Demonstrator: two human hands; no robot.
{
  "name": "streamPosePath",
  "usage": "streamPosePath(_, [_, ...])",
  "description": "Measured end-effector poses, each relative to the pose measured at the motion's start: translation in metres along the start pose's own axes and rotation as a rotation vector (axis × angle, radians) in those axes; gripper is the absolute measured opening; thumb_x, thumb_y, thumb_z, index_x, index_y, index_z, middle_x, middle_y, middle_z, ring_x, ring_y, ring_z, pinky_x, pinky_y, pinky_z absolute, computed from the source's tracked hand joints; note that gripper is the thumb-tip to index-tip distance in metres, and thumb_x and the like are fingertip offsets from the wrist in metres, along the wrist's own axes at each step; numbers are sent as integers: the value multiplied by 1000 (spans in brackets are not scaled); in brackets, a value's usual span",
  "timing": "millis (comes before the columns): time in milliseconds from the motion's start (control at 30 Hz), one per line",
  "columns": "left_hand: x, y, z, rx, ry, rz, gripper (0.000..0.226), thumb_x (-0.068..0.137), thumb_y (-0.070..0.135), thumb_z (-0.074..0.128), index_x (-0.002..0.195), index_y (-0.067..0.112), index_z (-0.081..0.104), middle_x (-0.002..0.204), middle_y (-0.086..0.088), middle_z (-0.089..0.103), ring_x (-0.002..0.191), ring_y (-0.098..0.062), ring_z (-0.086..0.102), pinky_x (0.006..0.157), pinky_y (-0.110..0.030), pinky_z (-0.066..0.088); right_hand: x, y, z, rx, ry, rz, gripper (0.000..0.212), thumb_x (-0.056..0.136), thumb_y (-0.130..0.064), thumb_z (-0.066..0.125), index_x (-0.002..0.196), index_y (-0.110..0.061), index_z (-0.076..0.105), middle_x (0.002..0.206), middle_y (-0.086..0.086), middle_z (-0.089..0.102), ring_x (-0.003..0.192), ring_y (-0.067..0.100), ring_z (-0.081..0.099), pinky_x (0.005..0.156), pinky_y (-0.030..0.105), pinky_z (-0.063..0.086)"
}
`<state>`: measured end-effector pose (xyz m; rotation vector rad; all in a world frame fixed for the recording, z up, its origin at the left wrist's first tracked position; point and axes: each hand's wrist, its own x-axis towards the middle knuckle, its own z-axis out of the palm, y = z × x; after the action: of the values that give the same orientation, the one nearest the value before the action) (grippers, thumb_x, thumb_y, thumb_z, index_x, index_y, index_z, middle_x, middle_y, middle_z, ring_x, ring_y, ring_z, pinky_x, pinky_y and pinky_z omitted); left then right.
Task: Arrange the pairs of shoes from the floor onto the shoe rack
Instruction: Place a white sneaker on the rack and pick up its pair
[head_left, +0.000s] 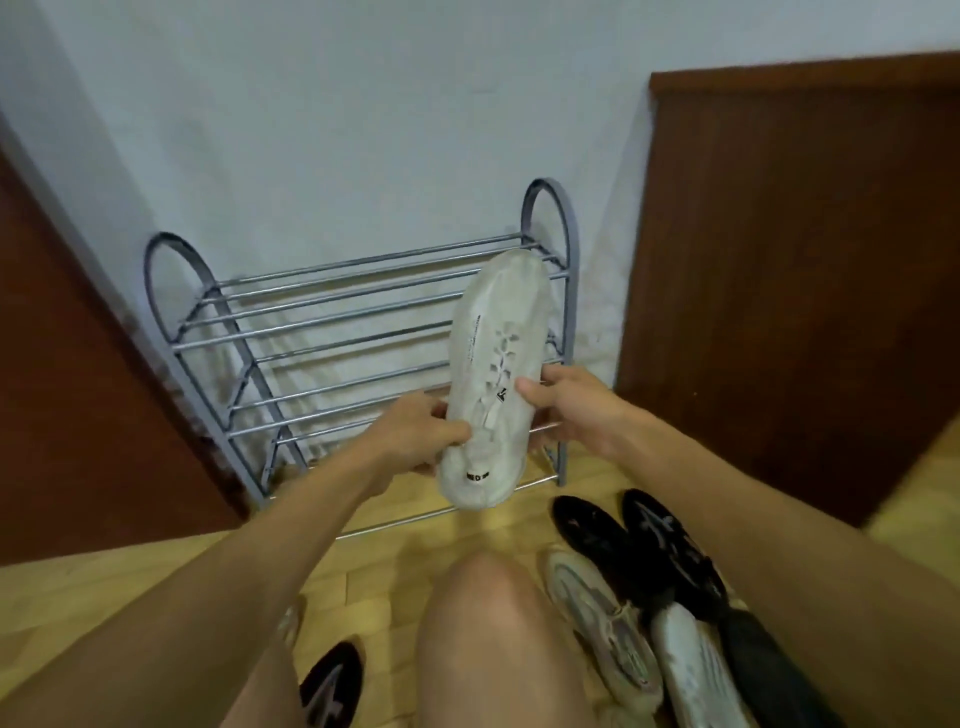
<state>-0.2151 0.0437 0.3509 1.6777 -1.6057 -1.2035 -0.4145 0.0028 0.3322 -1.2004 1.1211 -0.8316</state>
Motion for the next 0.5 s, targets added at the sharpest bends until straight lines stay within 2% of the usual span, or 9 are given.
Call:
streamPosePath(67, [0,17,17,32,-34,-30,17,78,10,64,94,9,70,78,-9,68,62,-17,60,60,-30,56,-16,0,-20,-17,45,-33,11,91,-22,63,98,-19,71,88,-1,78,75,18,75,59,30,58])
streamPosePath(167, [1,35,50,-61,-39,-68,22,77,8,71,98,8,65,93,-9,72,79,-22,69,72,-43,61,-38,5,-50,-10,159,-64,23,87,-27,68,106,-15,72,94,1,77,79,18,75,59,30,57])
streamPosePath(300, [-2,41,108,-189,-57,-150,28,75,10,75,100,8,63,93,-11,71,76,-22,67,65,-38,61,-64,29,-83,-39,308,-20,17,87,-29,69,92,-14,74,69,-7,75,53,5,69,42,18,50])
streamPosePath(400, [-8,33,150,-301,-129,-244,31,73,10,78,101,10,65,88,-5,71,74,-18,66,57,-31,58,-79,57,-103,-88,367,42,22,89,-29,67,96,-9,74,80,-1,73,56,6,68,42,17,49])
streamPosePath(500, [-10,12,184,-351,-226,-337,23,80,6,71,100,13,62,90,-5,68,76,-18,64,66,-35,57,-90,89,-118,-98,359,118,21,87,-33,68,94,-14,73,88,0,74,64,10,68,45,19,51])
